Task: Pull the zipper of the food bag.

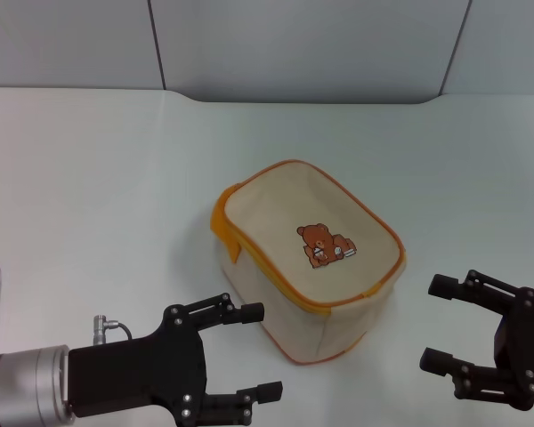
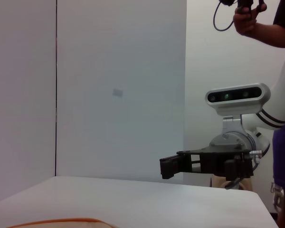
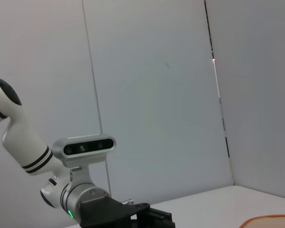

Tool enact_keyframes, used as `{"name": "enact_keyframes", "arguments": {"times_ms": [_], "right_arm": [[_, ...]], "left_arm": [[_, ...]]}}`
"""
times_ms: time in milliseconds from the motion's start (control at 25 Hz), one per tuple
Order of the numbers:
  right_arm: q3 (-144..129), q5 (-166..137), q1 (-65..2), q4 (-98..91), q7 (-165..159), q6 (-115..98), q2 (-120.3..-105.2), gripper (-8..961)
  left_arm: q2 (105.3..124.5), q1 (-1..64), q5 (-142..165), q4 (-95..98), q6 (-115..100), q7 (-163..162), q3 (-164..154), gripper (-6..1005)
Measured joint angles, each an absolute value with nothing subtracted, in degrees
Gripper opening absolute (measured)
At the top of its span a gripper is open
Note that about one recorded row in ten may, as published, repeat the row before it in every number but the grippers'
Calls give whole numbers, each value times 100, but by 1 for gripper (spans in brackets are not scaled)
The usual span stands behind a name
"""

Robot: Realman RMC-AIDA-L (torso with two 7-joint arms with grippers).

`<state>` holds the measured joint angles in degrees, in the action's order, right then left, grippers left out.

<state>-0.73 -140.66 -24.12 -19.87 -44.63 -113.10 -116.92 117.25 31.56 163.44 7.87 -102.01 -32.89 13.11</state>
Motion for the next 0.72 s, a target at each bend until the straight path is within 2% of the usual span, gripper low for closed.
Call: {"name": "enact_keyframes", "arguments": {"times_ms": [720], "right_arm": [[-88,-14046,-2471,-2004,-4439,-11235,-11756,841]], "left_arm": [[11756,3164,16288,824,-10182,-3253,1373,822]]}}
